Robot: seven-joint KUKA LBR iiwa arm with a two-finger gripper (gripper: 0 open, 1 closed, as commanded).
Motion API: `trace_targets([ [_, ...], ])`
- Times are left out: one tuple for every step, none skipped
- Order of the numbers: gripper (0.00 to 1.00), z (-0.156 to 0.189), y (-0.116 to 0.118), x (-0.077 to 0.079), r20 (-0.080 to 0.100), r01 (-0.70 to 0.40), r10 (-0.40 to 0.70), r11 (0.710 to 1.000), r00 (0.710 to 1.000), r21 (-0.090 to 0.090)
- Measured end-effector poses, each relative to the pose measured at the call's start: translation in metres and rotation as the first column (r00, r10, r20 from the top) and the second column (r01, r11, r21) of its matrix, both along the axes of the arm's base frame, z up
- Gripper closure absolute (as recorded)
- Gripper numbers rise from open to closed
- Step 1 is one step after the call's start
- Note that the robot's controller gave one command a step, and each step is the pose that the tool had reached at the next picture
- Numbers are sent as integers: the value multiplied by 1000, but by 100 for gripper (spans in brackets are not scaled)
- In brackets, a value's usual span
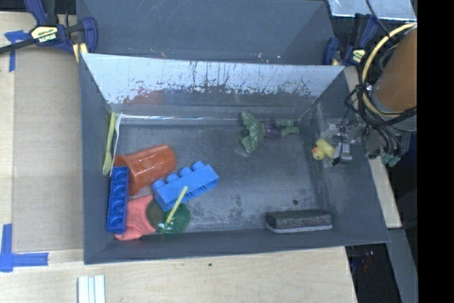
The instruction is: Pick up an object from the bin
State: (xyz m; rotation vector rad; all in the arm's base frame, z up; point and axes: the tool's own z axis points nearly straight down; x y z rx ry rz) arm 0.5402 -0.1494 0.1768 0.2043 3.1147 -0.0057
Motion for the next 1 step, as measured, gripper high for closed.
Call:
trace_targets([
  [100, 20, 0, 0, 0, 0, 0, 1000, 1000, 0],
])
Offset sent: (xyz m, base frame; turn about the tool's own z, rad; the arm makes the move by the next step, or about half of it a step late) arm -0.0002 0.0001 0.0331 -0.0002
